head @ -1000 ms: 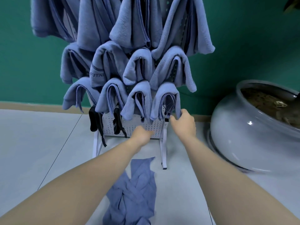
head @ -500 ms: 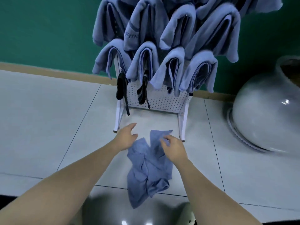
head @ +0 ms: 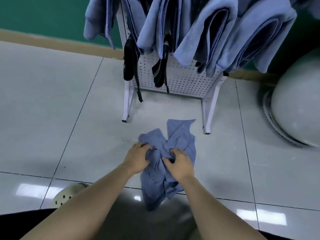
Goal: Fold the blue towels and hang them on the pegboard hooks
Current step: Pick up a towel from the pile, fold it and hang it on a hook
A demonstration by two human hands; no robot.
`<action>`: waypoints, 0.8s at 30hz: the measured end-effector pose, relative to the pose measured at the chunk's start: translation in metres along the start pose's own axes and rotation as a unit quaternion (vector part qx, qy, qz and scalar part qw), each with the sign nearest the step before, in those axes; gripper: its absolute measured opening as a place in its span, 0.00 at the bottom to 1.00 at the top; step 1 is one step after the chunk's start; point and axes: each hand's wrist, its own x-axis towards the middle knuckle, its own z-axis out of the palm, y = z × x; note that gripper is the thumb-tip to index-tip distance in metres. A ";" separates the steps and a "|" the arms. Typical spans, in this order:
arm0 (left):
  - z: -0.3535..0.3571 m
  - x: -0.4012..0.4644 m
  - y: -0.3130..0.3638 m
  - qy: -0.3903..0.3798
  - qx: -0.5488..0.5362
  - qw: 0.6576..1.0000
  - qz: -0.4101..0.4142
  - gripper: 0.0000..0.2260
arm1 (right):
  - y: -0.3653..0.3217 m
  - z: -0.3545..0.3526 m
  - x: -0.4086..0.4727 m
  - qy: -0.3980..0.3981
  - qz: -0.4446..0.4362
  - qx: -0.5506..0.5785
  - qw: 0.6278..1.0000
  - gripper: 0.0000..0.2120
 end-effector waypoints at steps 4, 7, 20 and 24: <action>-0.006 0.000 0.007 0.046 0.018 0.999 0.018 0.15 | -0.004 0.008 0.006 0.015 -0.011 -0.050 0.999 0.39; -0.023 -0.001 0.012 0.075 -0.065 0.994 0.039 0.08 | -0.010 0.008 0.006 -0.004 -0.023 -0.099 0.995 0.51; -0.222 -0.052 0.130 0.190 -0.138 0.958 0.168 0.11 | -0.150 -0.110 -0.022 0.039 -0.132 0.187 0.973 0.14; -0.276 -0.096 0.153 0.238 -0.145 0.941 0.193 0.18 | -0.207 -0.180 -0.061 0.060 -0.208 0.195 0.957 0.13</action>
